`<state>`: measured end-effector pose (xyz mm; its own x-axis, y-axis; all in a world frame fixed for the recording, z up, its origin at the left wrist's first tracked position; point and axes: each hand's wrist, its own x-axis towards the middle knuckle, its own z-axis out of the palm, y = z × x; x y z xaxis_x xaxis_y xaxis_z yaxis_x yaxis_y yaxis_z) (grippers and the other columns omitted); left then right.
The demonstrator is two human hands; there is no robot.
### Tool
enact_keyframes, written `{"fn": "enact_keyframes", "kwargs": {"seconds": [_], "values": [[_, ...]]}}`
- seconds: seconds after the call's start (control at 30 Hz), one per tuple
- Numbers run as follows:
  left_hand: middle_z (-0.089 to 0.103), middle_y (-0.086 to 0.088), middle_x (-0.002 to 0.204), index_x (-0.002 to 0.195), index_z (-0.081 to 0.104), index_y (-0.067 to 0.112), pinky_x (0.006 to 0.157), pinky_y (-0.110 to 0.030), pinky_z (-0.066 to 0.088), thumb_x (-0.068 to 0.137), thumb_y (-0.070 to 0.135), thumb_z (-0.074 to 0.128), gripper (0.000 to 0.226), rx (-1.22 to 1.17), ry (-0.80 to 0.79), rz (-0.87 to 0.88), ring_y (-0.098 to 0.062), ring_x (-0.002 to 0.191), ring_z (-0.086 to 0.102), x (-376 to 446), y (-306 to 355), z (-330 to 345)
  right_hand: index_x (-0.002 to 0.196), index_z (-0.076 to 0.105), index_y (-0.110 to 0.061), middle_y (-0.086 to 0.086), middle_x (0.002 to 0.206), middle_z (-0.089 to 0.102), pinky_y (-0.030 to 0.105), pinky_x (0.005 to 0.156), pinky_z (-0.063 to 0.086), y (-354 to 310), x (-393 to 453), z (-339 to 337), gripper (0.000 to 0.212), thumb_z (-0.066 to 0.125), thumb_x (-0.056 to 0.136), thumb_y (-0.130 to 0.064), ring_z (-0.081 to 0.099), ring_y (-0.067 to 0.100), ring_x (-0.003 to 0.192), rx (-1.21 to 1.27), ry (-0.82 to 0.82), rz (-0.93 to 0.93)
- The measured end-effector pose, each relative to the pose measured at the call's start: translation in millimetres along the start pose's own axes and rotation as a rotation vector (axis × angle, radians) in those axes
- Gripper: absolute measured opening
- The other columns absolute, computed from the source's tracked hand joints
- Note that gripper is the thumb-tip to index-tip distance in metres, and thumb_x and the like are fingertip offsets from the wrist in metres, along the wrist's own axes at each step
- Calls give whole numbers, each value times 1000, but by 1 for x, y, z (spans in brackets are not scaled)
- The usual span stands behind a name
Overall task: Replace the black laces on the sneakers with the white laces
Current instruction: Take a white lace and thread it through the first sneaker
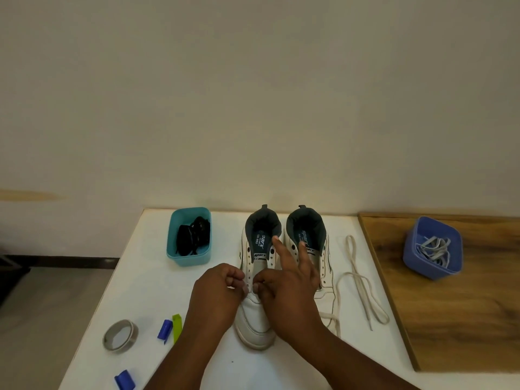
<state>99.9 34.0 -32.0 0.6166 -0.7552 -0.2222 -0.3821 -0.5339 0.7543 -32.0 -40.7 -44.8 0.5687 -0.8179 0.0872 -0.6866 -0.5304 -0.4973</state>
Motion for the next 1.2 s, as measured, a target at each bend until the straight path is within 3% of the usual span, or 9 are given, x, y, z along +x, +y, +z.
{"fn": "enact_keyframes", "kwargs": {"seconds": [0.23,0.37,0.53,0.73,0.8,0.87,1.0,1.07,1.2], "values": [[73,6,84,89,70,25,80,-29,55,81,5,71,21,-29,-21,11,-11,81,68,-4,4,1,90,74,-41,-25,166,7,51,121,-5,2,5,-9,9,69,91,-35,-19,23,154,5,-102,39],[70,12,80,84,69,32,75,-18,51,82,11,77,22,-18,-28,11,-5,77,67,-3,3,-3,91,75,-45,-20,168,7,47,120,-8,0,1,-2,6,71,89,-41,-19,25,155,-16,-43,6],[67,14,84,87,72,31,71,-11,42,87,22,72,9,86,-2,67,-3,80,62,-5,6,-1,98,74,-45,-20,167,-13,49,120,-11,3,6,-10,11,63,94,-44,-29,25,151,-4,-152,42],[67,-1,105,97,60,19,87,-23,43,99,16,53,8,272,-151,-4,-17,99,62,-6,9,-2,114,69,-48,-15,168,-17,51,121,-12,4,5,-15,42,56,83,-72,-30,25,151,-73,-211,34],[69,-8,98,92,58,14,90,-35,53,98,10,52,9,104,-160,-72,-22,92,66,-4,3,-8,117,69,-48,-13,168,-18,52,122,-11,5,5,-16,63,48,72,-87,-30,26,151,-96,-210,8],[70,-17,98,98,57,3,84,-37,57,100,4,48,10,-178,-185,-209,-25,85,69,-6,6,-18,115,69,-47,-11,168,-20,52,123,-10,4,5,-18,74,44,63,-93,-29,27,152,-139,-211,-13],[73,-9,103,103,54,2,88,-38,58,105,11,41,15,-607,-70,-366,-22,97,71,-8,18,-18,112,68,-43,-7,168,-22,54,123,-10,3,4,-20,64,57,66,-85,-29,30,151,-197,-241,-47],[70,-12,95,96,51,2,84,-34,57,104,5,39,16,-839,-23,-406,-24,97,71,-10,30,-13,110,68,-41,-6,168,-21,54,123,-10,5,4,-20,60,59,67,-82,-28,31,152,-199,-230,-52],[52,-7,74,84,47,10,80,-37,53,100,-2,37,23,-1270,114,-525,-18,69,58,-5,32,-9,111,69,-40,-7,168,-21,54,123,-11,6,2,-18,63,58,68,-84,-26,30,152,-218,-225,-39]]}}
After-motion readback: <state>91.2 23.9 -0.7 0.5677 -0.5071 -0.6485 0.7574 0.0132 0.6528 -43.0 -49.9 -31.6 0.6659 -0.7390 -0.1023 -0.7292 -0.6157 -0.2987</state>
